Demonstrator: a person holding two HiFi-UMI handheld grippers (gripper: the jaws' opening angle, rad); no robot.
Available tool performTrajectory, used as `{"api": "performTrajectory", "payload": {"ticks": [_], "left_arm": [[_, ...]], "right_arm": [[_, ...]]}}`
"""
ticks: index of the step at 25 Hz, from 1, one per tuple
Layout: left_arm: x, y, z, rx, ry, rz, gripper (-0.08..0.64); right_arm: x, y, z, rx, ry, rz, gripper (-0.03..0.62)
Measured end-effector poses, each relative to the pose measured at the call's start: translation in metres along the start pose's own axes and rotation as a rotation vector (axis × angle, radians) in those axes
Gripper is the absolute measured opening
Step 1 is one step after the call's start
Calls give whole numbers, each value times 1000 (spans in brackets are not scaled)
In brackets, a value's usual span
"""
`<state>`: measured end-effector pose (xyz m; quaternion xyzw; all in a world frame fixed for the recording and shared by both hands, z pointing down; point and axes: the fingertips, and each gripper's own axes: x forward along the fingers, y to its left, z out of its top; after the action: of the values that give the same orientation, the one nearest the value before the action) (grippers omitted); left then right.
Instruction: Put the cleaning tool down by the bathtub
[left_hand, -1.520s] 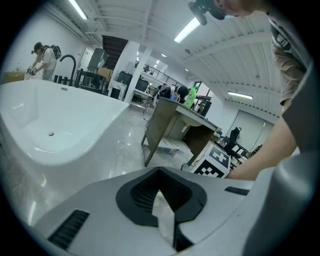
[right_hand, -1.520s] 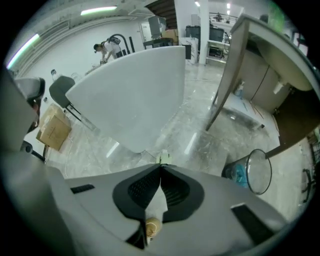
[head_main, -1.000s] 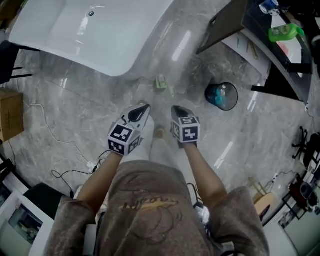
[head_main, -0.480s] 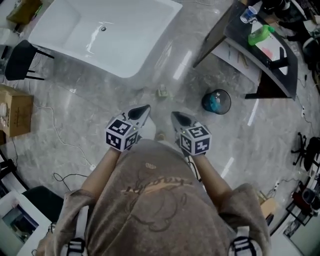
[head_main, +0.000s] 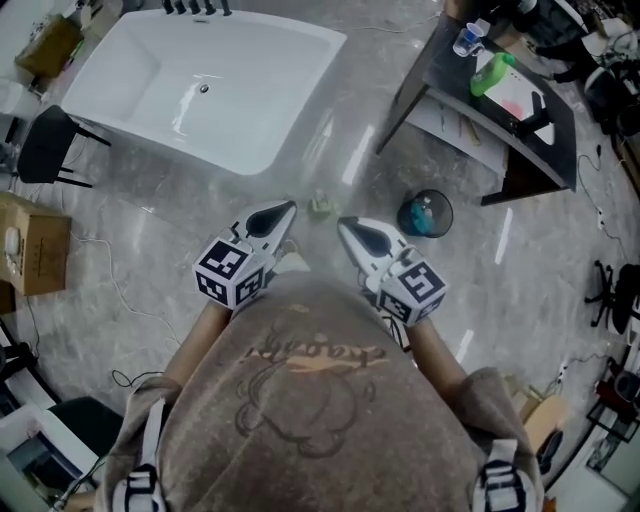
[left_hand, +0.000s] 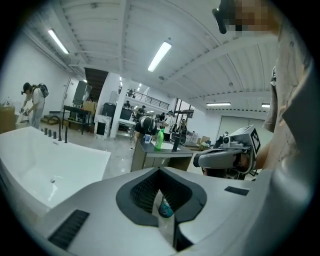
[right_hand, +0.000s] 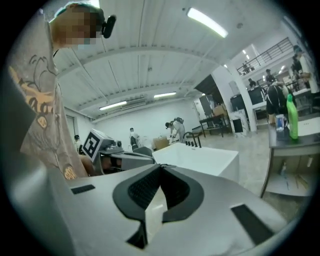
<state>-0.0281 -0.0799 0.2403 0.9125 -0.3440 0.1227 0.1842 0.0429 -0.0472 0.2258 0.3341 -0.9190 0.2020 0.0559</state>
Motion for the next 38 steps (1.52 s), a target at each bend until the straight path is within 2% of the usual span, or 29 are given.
{"api": "performTrajectory", "payload": {"ticks": [7,11,21,38], "left_arm": [[-16,-12,56,109,-173,-46,5],[-22,-15,76,131,-222,-54,6],[-31,-19,76,130,-231,-48,5],[-34,-9,70,131,-211,-13,6]], "right_arm": [[-12,5,58,-29,-148,-21,6],[-11,8,70,-42,-179,-11,6],[-9,21,76,-32,-192,21,5],[4,27,72,-61,-143,70,5]]}}
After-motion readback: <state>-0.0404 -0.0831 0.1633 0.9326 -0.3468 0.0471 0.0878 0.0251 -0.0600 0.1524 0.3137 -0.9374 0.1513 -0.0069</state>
